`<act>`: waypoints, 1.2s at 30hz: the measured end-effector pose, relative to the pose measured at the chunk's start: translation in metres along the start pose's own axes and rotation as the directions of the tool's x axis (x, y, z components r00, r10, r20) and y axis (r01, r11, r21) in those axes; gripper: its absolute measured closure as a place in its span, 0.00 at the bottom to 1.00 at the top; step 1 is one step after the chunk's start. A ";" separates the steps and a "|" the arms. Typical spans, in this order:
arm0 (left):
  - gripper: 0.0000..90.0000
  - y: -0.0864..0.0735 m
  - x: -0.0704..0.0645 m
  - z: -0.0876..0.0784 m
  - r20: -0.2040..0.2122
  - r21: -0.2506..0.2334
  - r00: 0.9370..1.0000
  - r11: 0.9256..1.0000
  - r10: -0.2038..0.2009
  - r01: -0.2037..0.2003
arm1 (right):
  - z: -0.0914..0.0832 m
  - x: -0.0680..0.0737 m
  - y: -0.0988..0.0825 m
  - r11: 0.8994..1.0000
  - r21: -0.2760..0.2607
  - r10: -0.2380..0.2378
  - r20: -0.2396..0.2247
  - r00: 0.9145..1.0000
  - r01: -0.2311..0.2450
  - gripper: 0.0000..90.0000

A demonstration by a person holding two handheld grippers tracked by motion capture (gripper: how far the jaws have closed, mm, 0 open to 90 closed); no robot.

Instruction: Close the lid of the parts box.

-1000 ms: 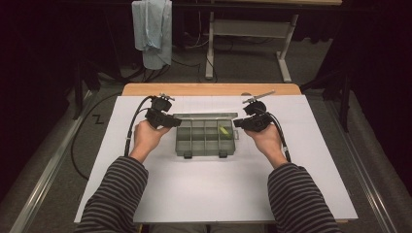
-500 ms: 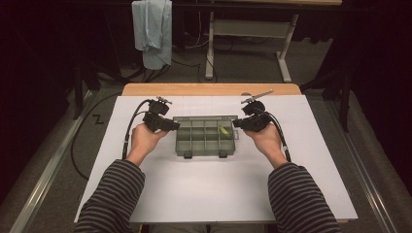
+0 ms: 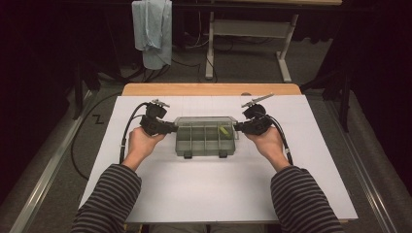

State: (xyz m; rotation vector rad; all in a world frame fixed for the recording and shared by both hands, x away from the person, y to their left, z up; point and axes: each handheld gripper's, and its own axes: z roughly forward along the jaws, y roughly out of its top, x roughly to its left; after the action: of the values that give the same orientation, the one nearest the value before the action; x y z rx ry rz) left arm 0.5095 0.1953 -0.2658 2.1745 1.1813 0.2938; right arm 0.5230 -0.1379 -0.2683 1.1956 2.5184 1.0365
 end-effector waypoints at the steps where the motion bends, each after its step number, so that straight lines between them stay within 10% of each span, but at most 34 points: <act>1: 0.81 -0.001 0.000 0.000 0.001 0.000 1.000 1.000 0.002 -0.002 | 0.000 0.000 -0.001 1.000 -0.003 0.000 -0.006 1.000 0.000 1.00; 36: 0.80 -0.027 -0.002 -0.005 0.000 -0.007 1.000 1.000 -0.020 0.020 | 0.000 0.011 -0.019 0.999 -0.009 -0.031 -0.043 0.999 0.031 1.00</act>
State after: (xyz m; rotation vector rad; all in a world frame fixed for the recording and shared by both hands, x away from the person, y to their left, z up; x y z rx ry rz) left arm 0.4882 0.2065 -0.2783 2.1549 1.1996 0.2888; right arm 0.5040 -0.1386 -0.2790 1.1400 2.5545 1.0754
